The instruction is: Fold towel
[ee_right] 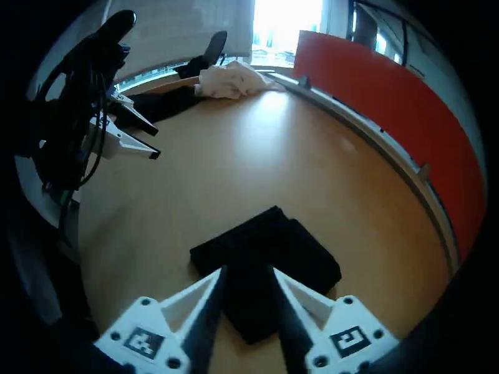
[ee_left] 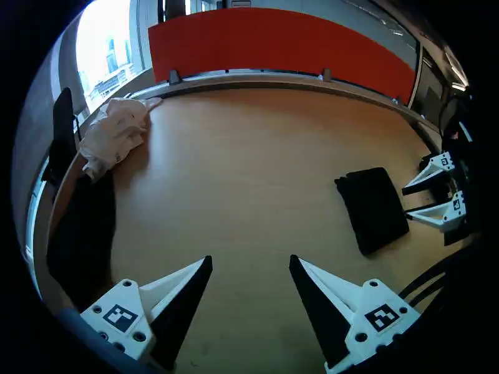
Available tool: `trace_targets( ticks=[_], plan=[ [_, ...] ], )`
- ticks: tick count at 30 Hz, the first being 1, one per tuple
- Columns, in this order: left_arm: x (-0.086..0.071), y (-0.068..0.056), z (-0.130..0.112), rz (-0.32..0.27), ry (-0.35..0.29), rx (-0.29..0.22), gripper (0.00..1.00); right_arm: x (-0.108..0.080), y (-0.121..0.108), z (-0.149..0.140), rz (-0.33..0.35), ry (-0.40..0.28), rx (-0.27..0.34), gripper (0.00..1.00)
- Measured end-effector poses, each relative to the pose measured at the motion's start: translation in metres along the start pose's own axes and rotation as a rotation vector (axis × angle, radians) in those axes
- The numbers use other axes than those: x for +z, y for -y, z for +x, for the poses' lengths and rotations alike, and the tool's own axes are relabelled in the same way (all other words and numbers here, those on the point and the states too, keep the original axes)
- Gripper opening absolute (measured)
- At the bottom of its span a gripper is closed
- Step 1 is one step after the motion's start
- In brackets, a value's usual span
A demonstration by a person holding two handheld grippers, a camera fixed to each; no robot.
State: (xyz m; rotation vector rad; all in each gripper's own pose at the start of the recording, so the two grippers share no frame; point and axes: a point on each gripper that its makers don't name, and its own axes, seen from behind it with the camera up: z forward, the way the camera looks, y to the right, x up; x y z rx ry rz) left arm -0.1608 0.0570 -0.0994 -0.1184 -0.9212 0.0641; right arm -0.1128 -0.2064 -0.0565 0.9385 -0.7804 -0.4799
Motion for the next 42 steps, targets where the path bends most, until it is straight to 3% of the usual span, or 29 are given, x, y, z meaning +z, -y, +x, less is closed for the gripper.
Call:
trace_targets(
  ticks=[2, 6, 15, 42],
  plan=[
    [0.000, 0.000, 0.000, 0.000, 0.000, 0.000, 0.92, 0.000, 0.000, -0.002, 0.001, 0.002, 0.010, 0.70],
    [0.000, 0.000, 0.001, -0.001, 0.000, -0.002, 0.92, -0.002, -0.002, -0.004, -0.002, 0.002, 0.027, 0.73],
    [0.001, -0.003, 0.004, -0.006, -0.003, 0.004, 0.92, -0.006, -0.009, -0.014, -0.020, 0.011, 0.047, 0.74],
    [0.000, -0.006, 0.003, -0.006, -0.002, 0.008, 0.92, -0.015, -0.010, -0.097, -0.037, 0.142, 0.117, 0.72]
  ],
)
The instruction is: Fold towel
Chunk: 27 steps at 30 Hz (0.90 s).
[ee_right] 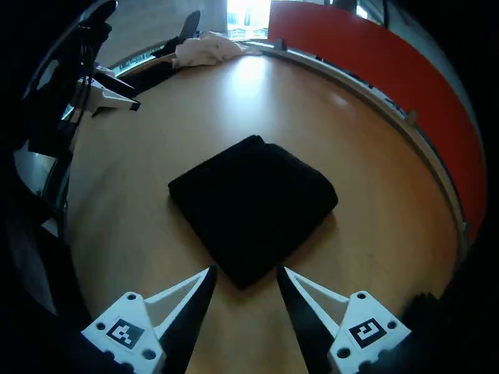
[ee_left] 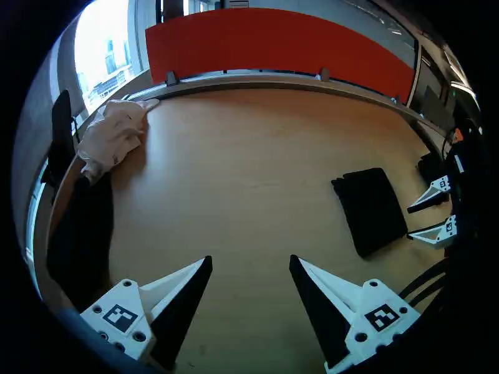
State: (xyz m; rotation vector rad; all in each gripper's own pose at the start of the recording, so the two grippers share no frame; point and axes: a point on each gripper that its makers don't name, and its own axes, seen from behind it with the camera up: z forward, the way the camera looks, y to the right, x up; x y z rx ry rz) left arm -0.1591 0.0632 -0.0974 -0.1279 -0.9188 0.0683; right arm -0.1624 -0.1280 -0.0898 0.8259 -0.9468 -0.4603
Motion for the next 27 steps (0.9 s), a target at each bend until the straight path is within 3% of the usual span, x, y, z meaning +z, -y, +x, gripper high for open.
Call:
trace_targets(
  ticks=[10, 18, 27],
  plan=[
    [-0.001, 0.000, -0.001, 0.000, 0.000, -0.006, 0.92, 0.004, 0.004, -0.015, 0.011, 0.024, 0.018, 0.62],
    [0.000, 0.000, -0.001, 0.000, 0.000, -0.004, 0.92, 0.006, 0.006, -0.020, 0.020, 0.035, 0.034, 0.41],
    [-0.001, 0.001, 0.000, -0.001, -0.002, -0.003, 0.92, 0.005, 0.004, -0.021, 0.015, 0.031, 0.045, 0.25]
  ],
)
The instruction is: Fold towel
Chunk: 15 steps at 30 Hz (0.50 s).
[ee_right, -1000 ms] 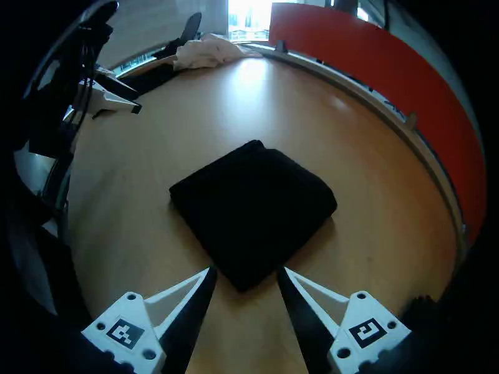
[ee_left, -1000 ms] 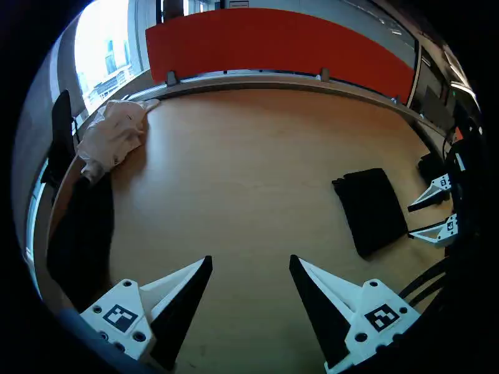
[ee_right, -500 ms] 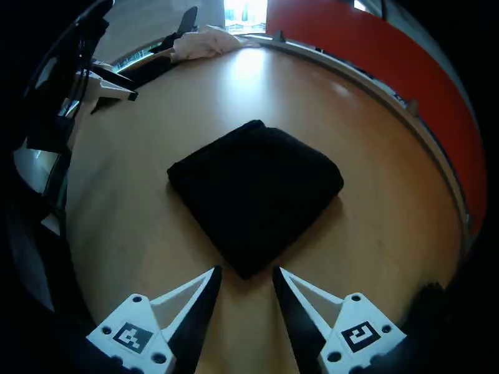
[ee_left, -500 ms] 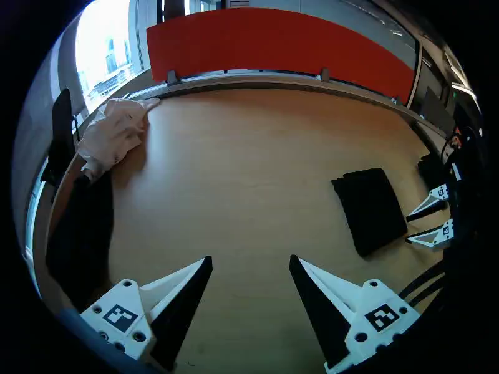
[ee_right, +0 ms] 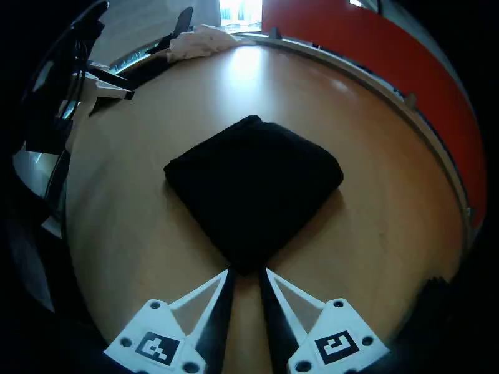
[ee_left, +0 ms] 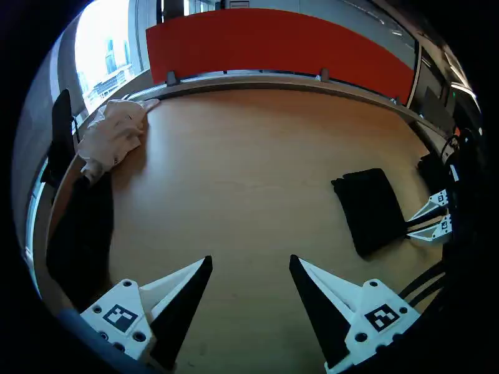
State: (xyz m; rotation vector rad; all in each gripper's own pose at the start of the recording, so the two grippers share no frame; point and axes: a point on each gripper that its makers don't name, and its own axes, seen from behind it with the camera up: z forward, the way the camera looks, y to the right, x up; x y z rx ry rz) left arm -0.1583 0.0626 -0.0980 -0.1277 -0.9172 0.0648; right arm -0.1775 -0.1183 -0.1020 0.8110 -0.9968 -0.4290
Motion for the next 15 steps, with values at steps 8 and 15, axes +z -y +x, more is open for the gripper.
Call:
trace_targets(
  ticks=[8, 15],
  plan=[
    [0.0003, -0.0009, -0.0011, -0.001, 0.002, 0.002, 0.92, 0.0009, -0.0011, -0.0001, 0.003, -0.004, 0.015, 0.06],
    [0.0008, -0.0015, -0.0009, -0.001, 0.003, 0.006, 0.92, -0.0012, 0.0000, 0.0004, 0.003, -0.011, 0.011, 0.04]
  ],
)
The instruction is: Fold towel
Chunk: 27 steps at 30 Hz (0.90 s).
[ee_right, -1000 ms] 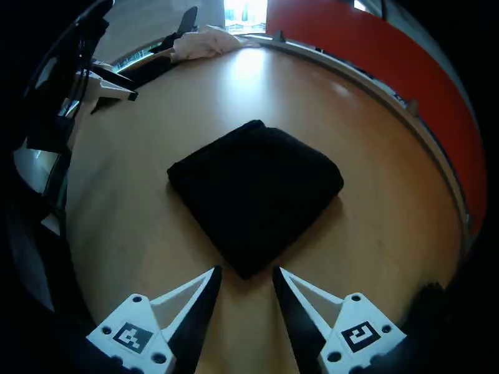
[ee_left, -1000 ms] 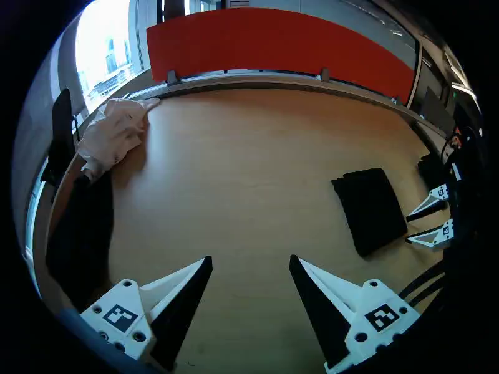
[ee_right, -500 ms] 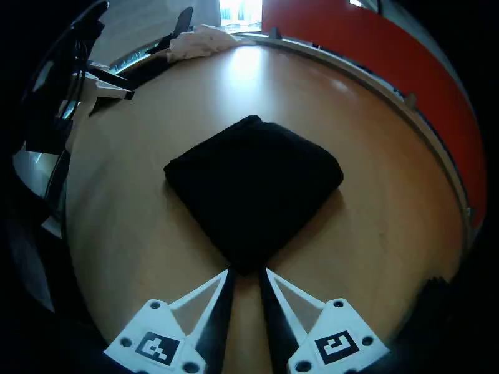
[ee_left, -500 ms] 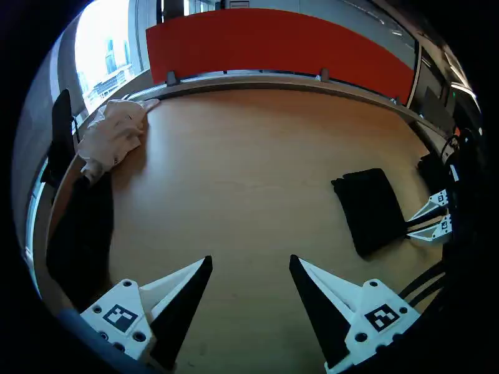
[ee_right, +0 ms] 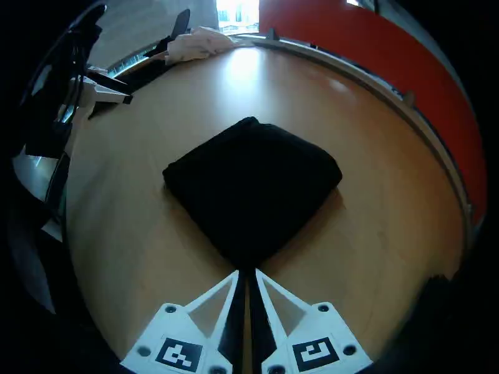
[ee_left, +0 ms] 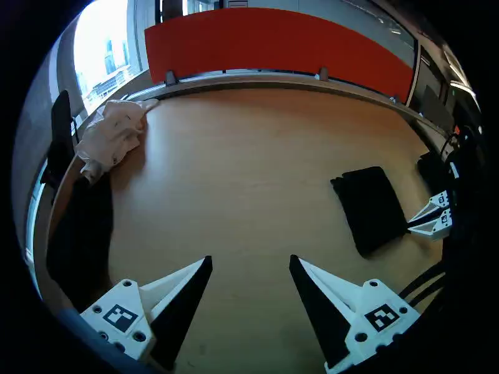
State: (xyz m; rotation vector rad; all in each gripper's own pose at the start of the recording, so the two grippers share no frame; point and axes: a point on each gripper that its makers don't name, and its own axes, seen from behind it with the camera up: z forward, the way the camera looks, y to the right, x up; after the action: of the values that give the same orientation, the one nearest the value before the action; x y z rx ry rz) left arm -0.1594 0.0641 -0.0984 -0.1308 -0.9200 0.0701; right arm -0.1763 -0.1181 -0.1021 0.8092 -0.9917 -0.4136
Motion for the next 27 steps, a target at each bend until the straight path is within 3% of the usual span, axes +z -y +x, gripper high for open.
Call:
trace_targets(
  ticks=[14, 27],
  plan=[
    [-0.001, 0.003, -0.005, 0.002, 0.003, -0.007, 0.92, -0.020, -0.009, 0.035, -0.037, -0.069, -0.028, 0.04],
    [-0.009, 0.005, 0.007, -0.003, -0.034, -0.015, 0.92, -0.060, -0.025, 0.126, -0.111, -0.204, -0.121, 0.04]
  ],
)
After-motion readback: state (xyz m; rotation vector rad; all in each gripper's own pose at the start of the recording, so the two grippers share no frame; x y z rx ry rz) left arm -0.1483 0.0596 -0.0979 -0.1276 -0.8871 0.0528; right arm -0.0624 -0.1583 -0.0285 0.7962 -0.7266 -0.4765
